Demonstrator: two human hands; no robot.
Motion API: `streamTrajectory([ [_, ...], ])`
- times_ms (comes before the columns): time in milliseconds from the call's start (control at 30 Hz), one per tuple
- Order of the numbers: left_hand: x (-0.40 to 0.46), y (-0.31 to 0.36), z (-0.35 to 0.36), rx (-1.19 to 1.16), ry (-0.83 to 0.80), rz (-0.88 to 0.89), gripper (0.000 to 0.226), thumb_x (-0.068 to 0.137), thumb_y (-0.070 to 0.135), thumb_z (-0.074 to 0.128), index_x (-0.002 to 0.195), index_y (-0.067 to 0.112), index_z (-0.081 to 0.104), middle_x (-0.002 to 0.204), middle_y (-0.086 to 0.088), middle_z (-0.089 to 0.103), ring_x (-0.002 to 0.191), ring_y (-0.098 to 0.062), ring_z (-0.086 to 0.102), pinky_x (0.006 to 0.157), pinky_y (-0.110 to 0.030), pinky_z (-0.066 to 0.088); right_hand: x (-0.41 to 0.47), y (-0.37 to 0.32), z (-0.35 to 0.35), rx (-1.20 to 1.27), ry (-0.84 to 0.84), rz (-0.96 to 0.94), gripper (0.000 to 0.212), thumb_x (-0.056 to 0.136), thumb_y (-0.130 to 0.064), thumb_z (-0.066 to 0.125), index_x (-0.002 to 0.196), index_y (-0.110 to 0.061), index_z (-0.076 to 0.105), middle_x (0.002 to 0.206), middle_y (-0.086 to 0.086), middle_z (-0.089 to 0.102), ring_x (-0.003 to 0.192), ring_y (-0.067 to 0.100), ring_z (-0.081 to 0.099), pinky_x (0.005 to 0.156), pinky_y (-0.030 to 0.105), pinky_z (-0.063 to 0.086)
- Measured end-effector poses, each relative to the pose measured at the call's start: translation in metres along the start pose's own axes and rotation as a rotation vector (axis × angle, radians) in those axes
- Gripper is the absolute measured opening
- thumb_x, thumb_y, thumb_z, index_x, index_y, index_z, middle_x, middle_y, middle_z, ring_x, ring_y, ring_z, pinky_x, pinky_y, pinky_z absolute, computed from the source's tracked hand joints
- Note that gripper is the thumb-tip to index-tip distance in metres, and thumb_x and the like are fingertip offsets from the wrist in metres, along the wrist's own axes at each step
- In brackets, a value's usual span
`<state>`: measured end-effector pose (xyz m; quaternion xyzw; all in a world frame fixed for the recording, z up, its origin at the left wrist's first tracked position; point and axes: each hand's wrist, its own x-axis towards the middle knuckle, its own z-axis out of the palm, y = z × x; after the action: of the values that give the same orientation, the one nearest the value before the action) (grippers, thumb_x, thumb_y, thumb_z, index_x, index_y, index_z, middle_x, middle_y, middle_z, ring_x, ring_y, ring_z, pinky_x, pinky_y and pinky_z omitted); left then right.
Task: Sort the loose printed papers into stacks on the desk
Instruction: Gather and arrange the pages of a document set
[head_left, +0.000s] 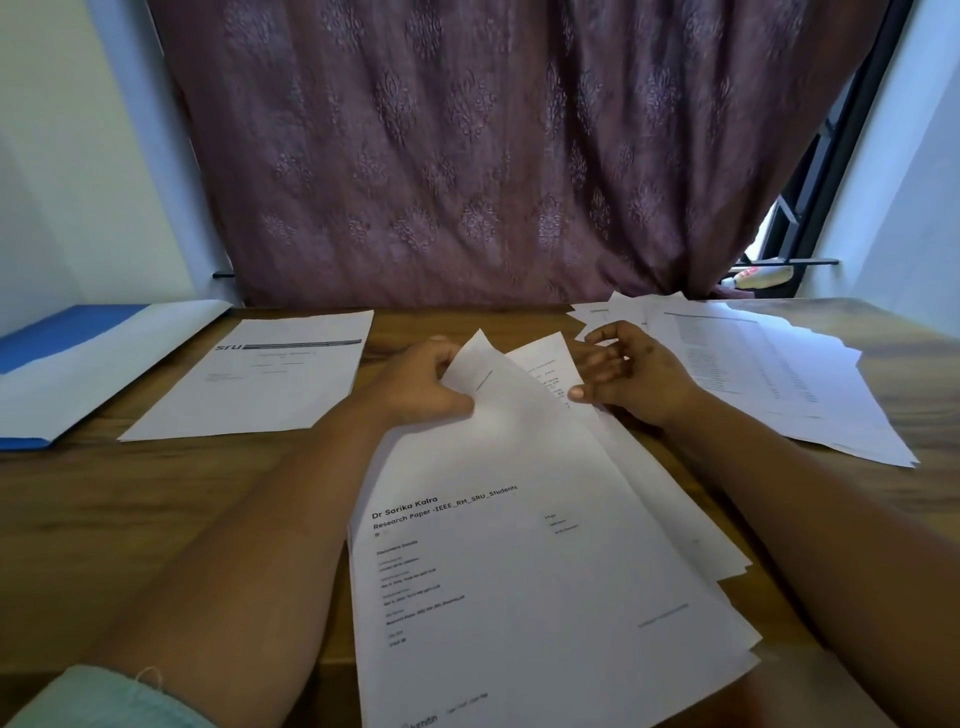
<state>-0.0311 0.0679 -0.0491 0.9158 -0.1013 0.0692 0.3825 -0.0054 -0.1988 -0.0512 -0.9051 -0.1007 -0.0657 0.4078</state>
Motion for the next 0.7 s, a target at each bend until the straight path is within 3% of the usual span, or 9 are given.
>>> streamTrajectory([
  [67, 0.002, 0.001, 0.0, -0.004, 0.0, -0.02, 0.053, 0.066, 0.018, 0.084, 0.115, 0.027, 0.065, 0.11, 0.015, 0.064, 0.099, -0.007, 0.065, 0.08, -0.025, 0.052, -0.002, -0.004, -0.001, -0.062, 0.024, -0.034, 0.057, 0.074, -0.034, 0.083, 0.12, -0.024, 0.051, 0.106, -0.01, 0.057, 0.093, 0.015, 0.056, 0.084, 0.021, 0.046],
  [200, 0.001, 0.002, 0.001, -0.001, 0.001, -0.042, 0.057, 0.067, 0.019, 0.087, 0.117, 0.028, 0.061, 0.105, 0.014, 0.065, 0.093, -0.005, 0.063, 0.074, -0.023, 0.049, -0.006, -0.004, 0.0, 0.058, -0.028, -0.049, 0.026, 0.074, -0.03, 0.083, 0.09, -0.02, 0.064, 0.093, -0.01, 0.069, 0.081, 0.015, 0.067, 0.06, 0.008, 0.045],
  [367, 0.003, 0.0, 0.002, -0.033, 0.001, -0.045, 0.058, 0.068, 0.016, 0.087, 0.12, 0.025, 0.063, 0.111, 0.011, 0.065, 0.098, -0.009, 0.063, 0.078, -0.024, 0.05, -0.004, -0.001, 0.001, 0.158, -0.086, -0.013, 0.022, 0.077, -0.025, 0.08, 0.086, -0.008, 0.069, 0.086, 0.001, 0.075, 0.079, 0.021, 0.071, 0.074, 0.024, 0.055],
  [467, 0.004, -0.001, 0.0, -0.034, 0.013, -0.033, 0.047, 0.067, 0.013, 0.086, 0.106, 0.03, 0.066, 0.102, 0.015, 0.068, 0.092, -0.003, 0.065, 0.081, -0.025, 0.053, -0.009, -0.003, -0.003, 0.299, -0.173, 0.002, 0.019, 0.083, -0.026, 0.074, 0.091, -0.009, 0.072, 0.086, 0.0, 0.075, 0.077, 0.018, 0.072, 0.071, 0.023, 0.056],
  [533, 0.003, -0.001, -0.001, -0.046, 0.031, -0.018, 0.034, 0.068, 0.005, 0.083, 0.086, 0.028, 0.067, 0.081, 0.02, 0.067, 0.074, 0.005, 0.063, 0.067, -0.016, 0.051, -0.01, -0.005, -0.005, 0.419, -0.211, 0.027, 0.03, 0.093, -0.036, 0.06, 0.097, -0.009, 0.072, 0.089, 0.003, 0.075, 0.078, 0.019, 0.071, 0.073, 0.024, 0.057],
  [600, 0.004, -0.003, -0.003, -0.083, 0.036, 0.021, 0.035, 0.067, -0.007, 0.077, 0.07, 0.022, 0.059, 0.061, 0.019, 0.057, 0.059, 0.002, 0.052, 0.054, -0.016, 0.043, -0.005, -0.004, -0.005, 0.495, -0.105, 0.119, 0.041, 0.098, -0.042, 0.048, 0.095, -0.008, 0.071, 0.087, 0.008, 0.075, 0.078, 0.022, 0.071, 0.075, 0.027, 0.057],
  [700, 0.004, -0.003, -0.007, -0.115, -0.018, 0.068, 0.039, 0.067, -0.014, 0.071, 0.071, 0.02, 0.052, 0.067, 0.013, 0.05, 0.058, 0.002, 0.044, 0.055, -0.019, 0.038, 0.011, 0.011, -0.002, 0.073, 0.046, 0.141, 0.03, 0.095, -0.042, 0.056, 0.088, -0.016, 0.069, 0.089, 0.002, 0.071, 0.086, 0.026, 0.067, 0.087, 0.031, 0.054],
])
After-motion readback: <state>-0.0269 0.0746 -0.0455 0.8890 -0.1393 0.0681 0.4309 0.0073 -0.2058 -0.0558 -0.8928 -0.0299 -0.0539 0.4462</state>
